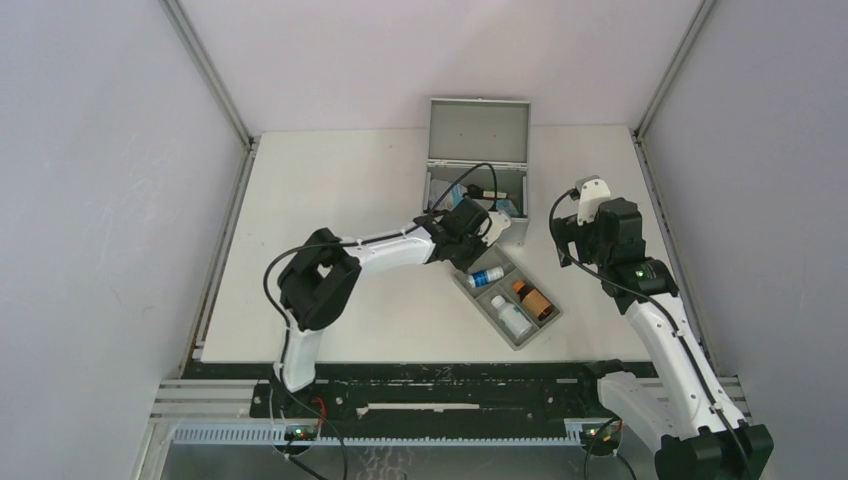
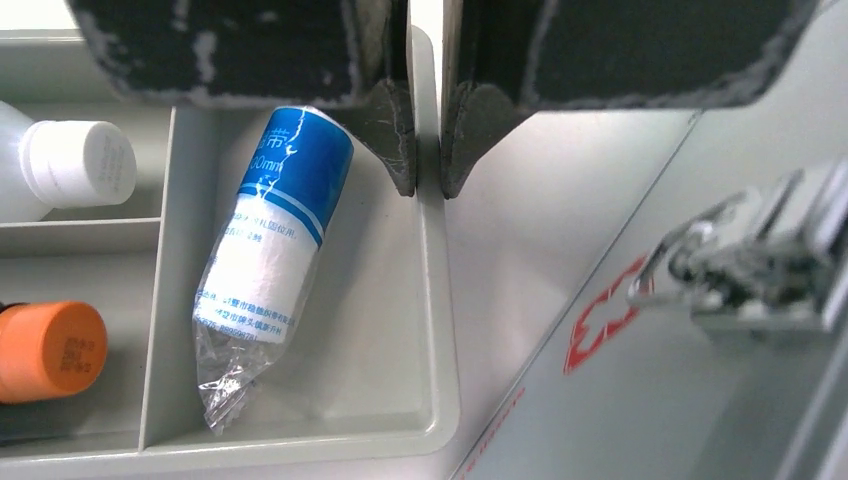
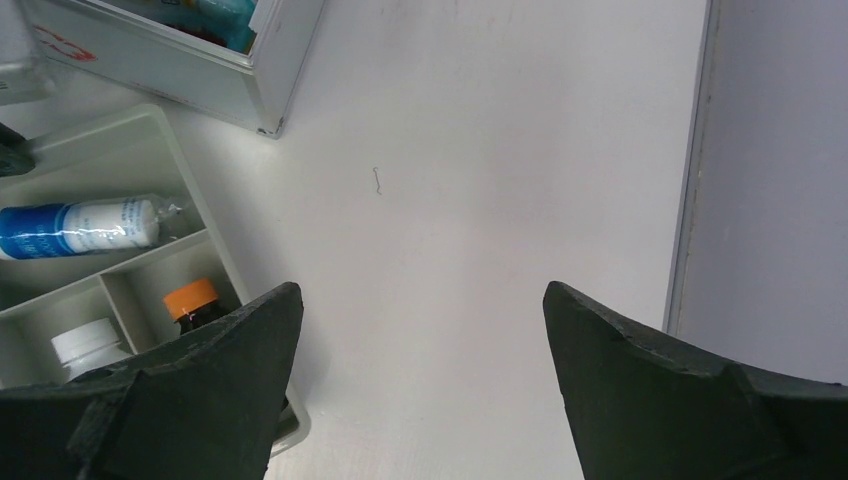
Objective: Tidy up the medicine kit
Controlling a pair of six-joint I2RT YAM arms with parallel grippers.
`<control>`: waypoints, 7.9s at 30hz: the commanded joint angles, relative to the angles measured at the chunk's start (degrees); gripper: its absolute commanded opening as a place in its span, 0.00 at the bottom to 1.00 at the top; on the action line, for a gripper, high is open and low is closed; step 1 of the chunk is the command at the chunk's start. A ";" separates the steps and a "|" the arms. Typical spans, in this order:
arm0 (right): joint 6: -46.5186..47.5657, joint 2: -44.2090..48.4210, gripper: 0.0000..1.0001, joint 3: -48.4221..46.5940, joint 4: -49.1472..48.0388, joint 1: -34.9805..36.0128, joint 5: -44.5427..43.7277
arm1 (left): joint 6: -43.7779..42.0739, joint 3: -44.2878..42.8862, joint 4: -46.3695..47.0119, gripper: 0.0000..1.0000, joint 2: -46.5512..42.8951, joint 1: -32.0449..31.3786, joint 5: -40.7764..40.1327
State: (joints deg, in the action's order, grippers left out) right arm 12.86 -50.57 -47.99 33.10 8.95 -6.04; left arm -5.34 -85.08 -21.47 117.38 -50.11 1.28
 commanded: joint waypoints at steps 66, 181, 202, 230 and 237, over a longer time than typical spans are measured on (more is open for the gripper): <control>0.57 -1.35 0.88 0.30 -1.64 0.99 1.97 | 13.46 0.26 -12.88 0.00 -24.15 17.65 18.31; -20.25 -31.15 0.53 -20.24 -15.47 -6.55 25.53 | 41.40 -19.88 -8.47 0.15 -2.98 20.58 7.41; -19.09 -32.86 0.61 -20.20 -14.80 -6.56 27.17 | 37.83 -16.02 -7.92 0.43 -7.42 21.98 8.75; -19.70 -43.39 0.94 -22.40 -13.77 -6.55 40.80 | 32.15 -17.78 -3.70 0.84 1.25 28.05 30.65; -16.22 -42.73 0.91 -22.29 -10.03 -6.41 49.04 | 34.12 -10.94 1.95 0.72 -0.44 27.34 39.38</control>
State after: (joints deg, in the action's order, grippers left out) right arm -5.67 -94.32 -68.07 21.23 2.63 34.83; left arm 27.00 -99.44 -24.47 119.70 -22.04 31.40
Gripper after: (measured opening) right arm 0.919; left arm 0.745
